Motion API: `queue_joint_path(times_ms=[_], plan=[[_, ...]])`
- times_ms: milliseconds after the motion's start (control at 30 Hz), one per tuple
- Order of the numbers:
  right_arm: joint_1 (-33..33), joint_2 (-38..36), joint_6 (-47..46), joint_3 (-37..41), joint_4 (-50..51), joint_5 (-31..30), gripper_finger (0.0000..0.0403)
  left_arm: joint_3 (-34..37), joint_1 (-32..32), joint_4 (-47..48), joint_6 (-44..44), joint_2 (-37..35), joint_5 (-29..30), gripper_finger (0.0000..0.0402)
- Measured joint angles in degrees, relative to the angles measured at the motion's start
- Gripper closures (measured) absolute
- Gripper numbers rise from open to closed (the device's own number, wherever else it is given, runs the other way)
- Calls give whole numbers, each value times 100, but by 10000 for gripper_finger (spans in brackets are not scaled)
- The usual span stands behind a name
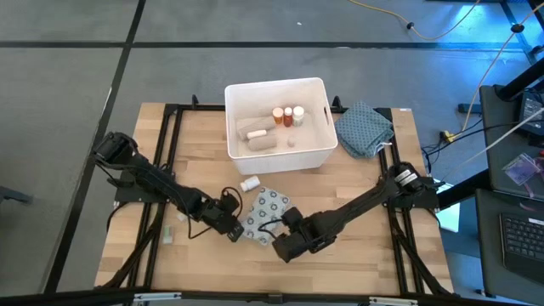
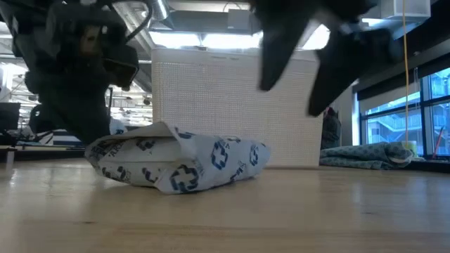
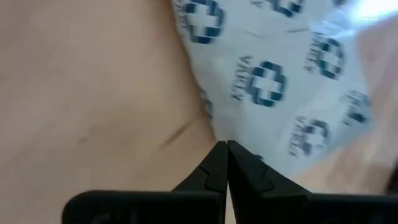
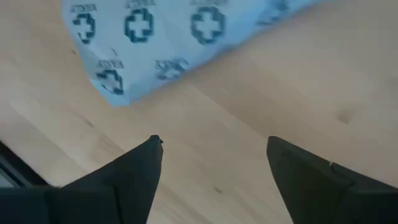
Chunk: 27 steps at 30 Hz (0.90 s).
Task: Pick & place medical supplies in basket/bin
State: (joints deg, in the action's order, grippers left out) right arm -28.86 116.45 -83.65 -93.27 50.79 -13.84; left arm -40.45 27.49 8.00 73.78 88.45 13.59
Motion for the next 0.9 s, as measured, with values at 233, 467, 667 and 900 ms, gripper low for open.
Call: queue_joint_path(times_ms=[233, 467, 667, 900], plan=[[-222, -785, -16, 872, 142, 157, 116, 0, 72, -697, 50, -13, 28, 399], [-461, -2484, -289, 3489, -3621, -776, 116, -2, 12, -1105, -152, -245, 491, 399], [-314, -2576, 401, 5004, -7300, -1719, 116, -2, -325, -391, 54, -242, 528, 399], [-278, -2558, 869, 5225, -7634, -2149, 116, 2, -616, 78, 363, -103, 698, 399]])
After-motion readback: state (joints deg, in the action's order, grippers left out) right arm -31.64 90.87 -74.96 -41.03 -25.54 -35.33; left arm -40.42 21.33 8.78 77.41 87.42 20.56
